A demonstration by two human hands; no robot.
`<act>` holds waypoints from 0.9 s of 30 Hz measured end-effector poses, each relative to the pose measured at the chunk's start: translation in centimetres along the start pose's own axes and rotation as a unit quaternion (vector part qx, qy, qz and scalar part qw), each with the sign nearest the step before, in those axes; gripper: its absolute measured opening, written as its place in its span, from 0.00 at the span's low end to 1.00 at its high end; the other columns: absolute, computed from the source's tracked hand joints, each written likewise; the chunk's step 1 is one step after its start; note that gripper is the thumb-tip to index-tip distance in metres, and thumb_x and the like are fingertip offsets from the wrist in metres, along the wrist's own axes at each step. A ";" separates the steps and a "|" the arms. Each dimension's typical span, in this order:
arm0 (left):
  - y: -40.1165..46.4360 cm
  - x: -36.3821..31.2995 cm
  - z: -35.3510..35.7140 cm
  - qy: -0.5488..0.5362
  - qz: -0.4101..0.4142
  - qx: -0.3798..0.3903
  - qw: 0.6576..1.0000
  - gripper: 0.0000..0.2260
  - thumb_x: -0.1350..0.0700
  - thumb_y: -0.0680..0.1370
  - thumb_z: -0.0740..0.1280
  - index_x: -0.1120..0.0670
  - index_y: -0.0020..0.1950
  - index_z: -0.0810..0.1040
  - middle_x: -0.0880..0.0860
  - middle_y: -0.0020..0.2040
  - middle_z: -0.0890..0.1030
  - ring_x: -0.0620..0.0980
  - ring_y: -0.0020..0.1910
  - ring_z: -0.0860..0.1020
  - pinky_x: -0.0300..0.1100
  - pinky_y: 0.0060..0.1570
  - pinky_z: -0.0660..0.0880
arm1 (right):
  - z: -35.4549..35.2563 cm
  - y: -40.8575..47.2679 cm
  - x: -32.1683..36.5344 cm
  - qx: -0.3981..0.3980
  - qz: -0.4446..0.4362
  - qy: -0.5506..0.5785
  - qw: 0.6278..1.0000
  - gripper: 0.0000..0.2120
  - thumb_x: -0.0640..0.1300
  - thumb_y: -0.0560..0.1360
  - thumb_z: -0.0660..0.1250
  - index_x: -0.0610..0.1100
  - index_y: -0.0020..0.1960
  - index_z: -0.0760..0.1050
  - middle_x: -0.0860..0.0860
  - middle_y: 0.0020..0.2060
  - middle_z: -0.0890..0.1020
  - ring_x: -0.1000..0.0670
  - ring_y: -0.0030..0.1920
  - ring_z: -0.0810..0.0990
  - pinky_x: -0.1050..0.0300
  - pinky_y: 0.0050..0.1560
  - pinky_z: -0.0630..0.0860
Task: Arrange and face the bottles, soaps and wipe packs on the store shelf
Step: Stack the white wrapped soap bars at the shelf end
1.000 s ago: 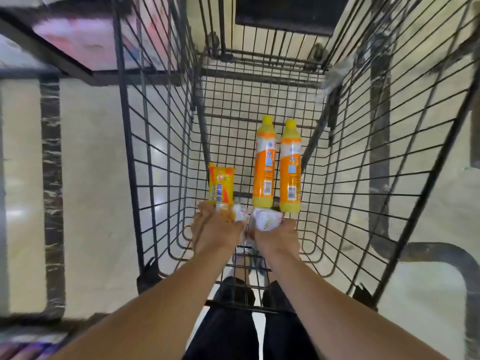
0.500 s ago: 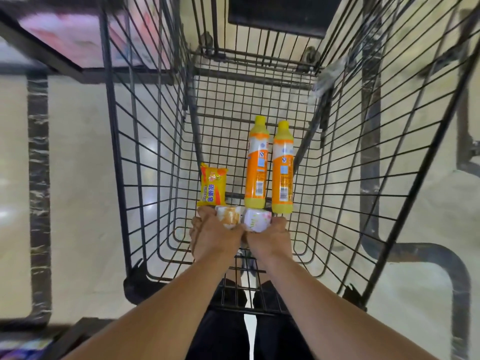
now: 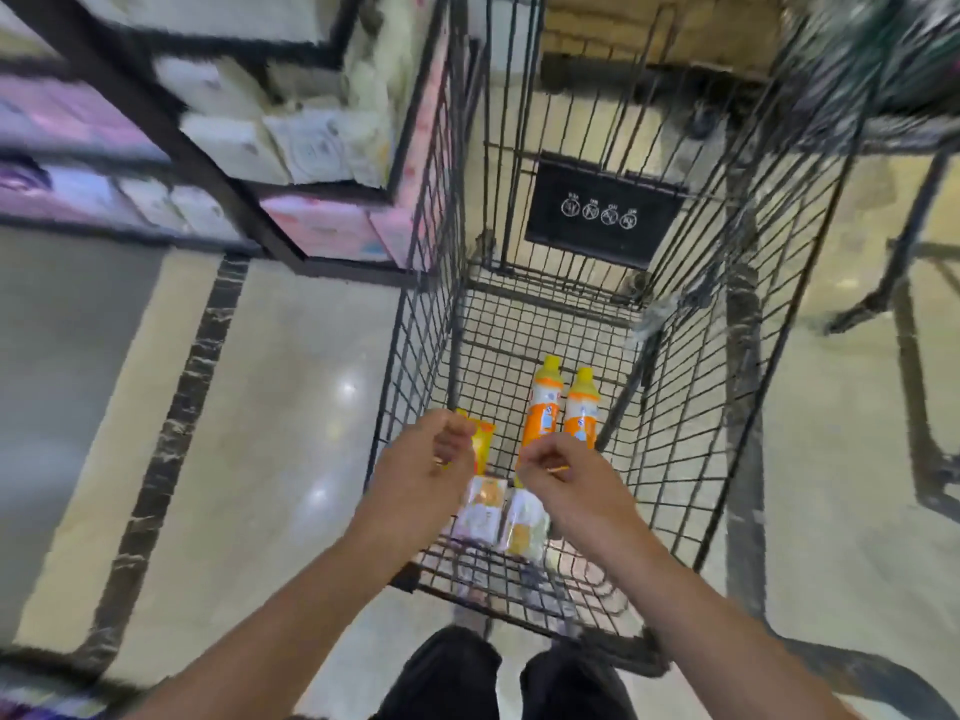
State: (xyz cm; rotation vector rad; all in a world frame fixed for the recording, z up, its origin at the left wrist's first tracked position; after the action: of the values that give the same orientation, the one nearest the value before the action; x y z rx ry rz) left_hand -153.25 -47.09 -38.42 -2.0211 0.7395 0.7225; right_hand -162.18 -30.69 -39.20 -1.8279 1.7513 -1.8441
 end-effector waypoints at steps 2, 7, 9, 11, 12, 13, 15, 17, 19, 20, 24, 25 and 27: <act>-4.4 -2.6 -4.6 -0.021 0.008 -0.043 0.999 0.11 0.61 0.80 0.69 0.43 0.50 0.80 0.43 0.46 0.83 0.38 0.48 0.80 0.33 0.49 0.77 | -1.6 -4.3 4.1 0.055 -0.067 -0.009 0.996 0.03 0.47 0.79 0.71 0.55 0.47 0.80 0.65 0.44 0.83 0.63 0.42 0.80 0.71 0.40 0.75; -18.3 -5.4 -10.5 -0.060 -0.004 -0.186 0.981 0.07 0.59 0.81 0.69 0.46 0.50 0.82 0.41 0.47 0.83 0.40 0.46 0.81 0.30 0.44 0.76 | -1.7 -12.9 8.7 0.178 -0.179 -0.066 0.965 0.02 0.44 0.77 0.73 0.50 0.49 0.82 0.64 0.44 0.85 0.63 0.43 0.82 0.66 0.48 0.77; -23.9 -5.1 -11.1 -0.082 -0.018 -0.256 0.963 0.06 0.57 0.81 0.69 0.46 0.50 0.82 0.40 0.46 0.83 0.39 0.47 0.81 0.28 0.44 0.74 | -0.1 -15.5 9.7 0.226 -0.226 -0.091 0.943 0.03 0.43 0.77 0.73 0.51 0.48 0.82 0.61 0.46 0.86 0.60 0.46 0.84 0.63 0.51 0.79; -29.1 -3.9 -10.9 -0.094 -0.038 -0.336 0.936 0.06 0.56 0.81 0.70 0.44 0.50 0.82 0.40 0.46 0.84 0.40 0.48 0.81 0.29 0.45 0.75 | 1.7 -17.8 10.6 0.273 -0.263 -0.115 0.918 0.04 0.42 0.77 0.74 0.51 0.48 0.83 0.57 0.46 0.87 0.56 0.48 0.85 0.60 0.53 0.79; -31.7 -3.3 -10.6 -0.098 -0.048 -0.370 0.923 0.06 0.55 0.80 0.70 0.43 0.50 0.82 0.41 0.47 0.84 0.40 0.49 0.81 0.31 0.46 0.76 | 2.6 -19.2 11.0 0.299 -0.283 -0.130 0.902 0.04 0.43 0.77 0.74 0.52 0.48 0.83 0.57 0.46 0.87 0.55 0.48 0.85 0.59 0.53 0.80; -34.1 -2.9 -10.4 -0.105 -0.051 -0.398 0.910 0.06 0.55 0.80 0.71 0.43 0.50 0.82 0.41 0.47 0.84 0.41 0.49 0.82 0.35 0.47 0.77 | 3.4 -20.7 11.5 0.320 -0.304 -0.147 0.885 0.04 0.45 0.77 0.74 0.54 0.49 0.83 0.58 0.46 0.86 0.56 0.47 0.84 0.59 0.52 0.80; -38.8 -2.1 -10.0 -0.124 -0.060 -0.450 0.882 0.07 0.56 0.80 0.71 0.42 0.49 0.82 0.43 0.46 0.84 0.44 0.48 0.82 0.41 0.48 0.78 | 4.9 -23.7 12.1 0.360 -0.340 -0.175 0.851 0.05 0.47 0.77 0.74 0.57 0.50 0.83 0.61 0.47 0.86 0.58 0.46 0.83 0.63 0.48 0.78; -43.5 -1.5 -9.4 -0.143 -0.065 -0.504 0.849 0.09 0.58 0.80 0.71 0.42 0.49 0.81 0.44 0.45 0.85 0.45 0.46 0.82 0.44 0.49 0.79 | 6.5 -26.8 12.3 0.395 -0.370 -0.199 0.817 0.03 0.46 0.78 0.73 0.54 0.50 0.83 0.61 0.47 0.85 0.59 0.45 0.83 0.66 0.45 0.76; -48.3 -0.8 -8.6 -0.154 -0.070 -0.557 0.813 0.10 0.60 0.80 0.71 0.43 0.49 0.82 0.44 0.46 0.85 0.46 0.46 0.83 0.47 0.51 0.80 | 8.3 -30.1 12.2 0.426 -0.404 -0.222 0.778 0.02 0.47 0.78 0.72 0.53 0.50 0.83 0.61 0.47 0.85 0.59 0.44 0.82 0.66 0.44 0.75; -50.7 -0.4 -8.0 -0.160 -0.077 -0.578 0.797 0.09 0.59 0.80 0.71 0.43 0.49 0.82 0.44 0.46 0.85 0.46 0.46 0.83 0.47 0.51 0.80 | 9.2 -31.9 12.0 0.438 -0.419 -0.231 0.761 0.02 0.47 0.79 0.72 0.53 0.50 0.83 0.61 0.48 0.85 0.60 0.44 0.82 0.66 0.44 0.75; -60.3 1.3 -5.6 -0.173 -0.095 -0.646 0.737 0.08 0.59 0.79 0.71 0.44 0.48 0.83 0.47 0.43 0.85 0.47 0.44 0.83 0.41 0.46 0.79 | 13.2 -40.0 10.2 0.494 -0.456 -0.241 0.699 0.03 0.47 0.79 0.71 0.56 0.50 0.82 0.61 0.49 0.84 0.59 0.44 0.81 0.66 0.44 0.74; -62.7 2.0 -4.8 -0.171 -0.101 -0.662 0.723 0.09 0.60 0.79 0.71 0.45 0.48 0.83 0.46 0.42 0.85 0.46 0.43 0.83 0.38 0.44 0.79 | 14.3 -42.2 9.4 0.508 -0.463 -0.239 0.686 0.04 0.47 0.79 0.71 0.56 0.49 0.82 0.60 0.49 0.84 0.58 0.43 0.81 0.64 0.44 0.75; -67.3 3.6 -3.4 -0.168 -0.114 -0.687 0.698 0.09 0.61 0.79 0.70 0.46 0.47 0.83 0.44 0.42 0.85 0.43 0.43 0.83 0.34 0.45 0.78 | 16.4 -46.4 7.4 0.531 -0.474 -0.234 0.662 0.05 0.46 0.79 0.71 0.56 0.49 0.82 0.59 0.48 0.84 0.55 0.43 0.81 0.62 0.44 0.76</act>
State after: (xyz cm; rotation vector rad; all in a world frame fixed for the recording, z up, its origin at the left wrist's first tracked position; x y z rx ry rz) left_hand -101.68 -19.25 -4.93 -2.9801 -0.5496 1.7475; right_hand -123.17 -28.92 -8.35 -2.2421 -0.6280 -1.5756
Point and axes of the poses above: each hand's wrist, its own y-axis towards the middle knuckle, its own z-axis out of the palm, x = y × z, the point moved 3 cm from there along y, towards the middle knuckle
